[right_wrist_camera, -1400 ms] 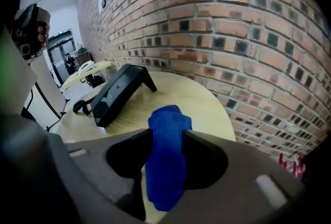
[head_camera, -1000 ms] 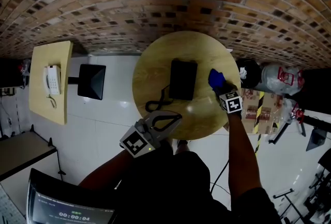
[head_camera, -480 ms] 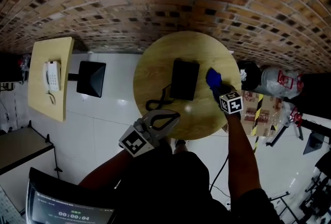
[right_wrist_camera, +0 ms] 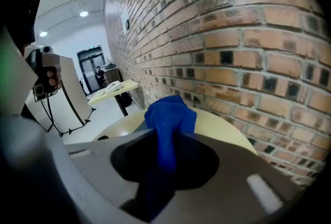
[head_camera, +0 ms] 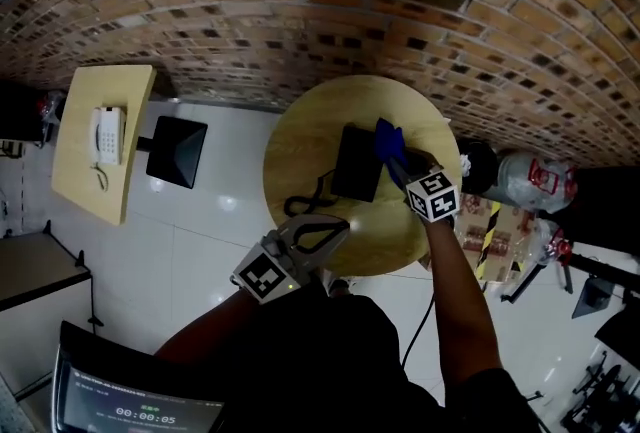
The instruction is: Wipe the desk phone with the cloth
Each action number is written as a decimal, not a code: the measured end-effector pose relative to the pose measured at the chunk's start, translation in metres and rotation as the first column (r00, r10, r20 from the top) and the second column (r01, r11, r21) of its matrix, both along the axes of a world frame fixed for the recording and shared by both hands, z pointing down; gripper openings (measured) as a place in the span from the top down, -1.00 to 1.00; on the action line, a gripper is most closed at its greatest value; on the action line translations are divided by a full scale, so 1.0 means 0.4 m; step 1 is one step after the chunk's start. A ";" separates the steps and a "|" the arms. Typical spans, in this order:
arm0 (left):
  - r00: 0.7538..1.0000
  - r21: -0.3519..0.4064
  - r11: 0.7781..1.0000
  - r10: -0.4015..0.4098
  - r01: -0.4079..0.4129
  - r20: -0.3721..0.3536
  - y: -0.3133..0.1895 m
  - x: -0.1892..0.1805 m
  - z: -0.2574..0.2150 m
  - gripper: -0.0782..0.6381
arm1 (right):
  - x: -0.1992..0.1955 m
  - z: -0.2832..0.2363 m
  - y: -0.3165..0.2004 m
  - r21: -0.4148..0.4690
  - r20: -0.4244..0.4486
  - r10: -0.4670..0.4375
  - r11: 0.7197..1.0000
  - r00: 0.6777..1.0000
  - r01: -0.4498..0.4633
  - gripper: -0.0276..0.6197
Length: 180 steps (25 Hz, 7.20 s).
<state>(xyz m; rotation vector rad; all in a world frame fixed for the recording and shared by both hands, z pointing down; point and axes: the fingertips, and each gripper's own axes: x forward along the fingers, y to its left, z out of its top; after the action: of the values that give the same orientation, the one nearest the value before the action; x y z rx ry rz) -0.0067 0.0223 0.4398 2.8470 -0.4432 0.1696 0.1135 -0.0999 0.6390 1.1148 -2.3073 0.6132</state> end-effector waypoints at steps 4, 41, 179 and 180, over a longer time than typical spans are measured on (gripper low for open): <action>0.999 0.003 0.999 -0.040 0.040 -0.006 -0.005 -0.043 -0.022 0.80 | -0.075 -0.022 -0.044 0.012 -0.023 -0.067 0.998 0.997 0.067 0.65; 0.999 -0.009 0.999 -0.044 0.044 -0.008 -0.019 -0.082 0.011 0.80 | -0.253 0.155 0.236 -0.201 -0.061 -0.285 0.942 0.957 0.268 0.64; 0.994 0.210 0.978 0.039 -0.018 -0.097 0.310 -0.048 -0.294 0.81 | -0.306 -0.747 0.636 0.501 0.281 -0.164 0.865 0.946 0.001 0.91; 0.994 0.209 0.978 0.040 -0.019 -0.097 0.311 -0.049 -0.292 0.80 | -0.305 -0.744 0.637 0.500 0.283 -0.161 0.866 0.946 -0.002 0.91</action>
<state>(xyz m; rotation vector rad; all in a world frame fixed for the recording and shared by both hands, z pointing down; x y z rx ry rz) -0.0262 0.1467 0.3230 3.0506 -0.4207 -0.0168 -0.0087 0.1548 0.3414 1.1971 -2.8820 0.1656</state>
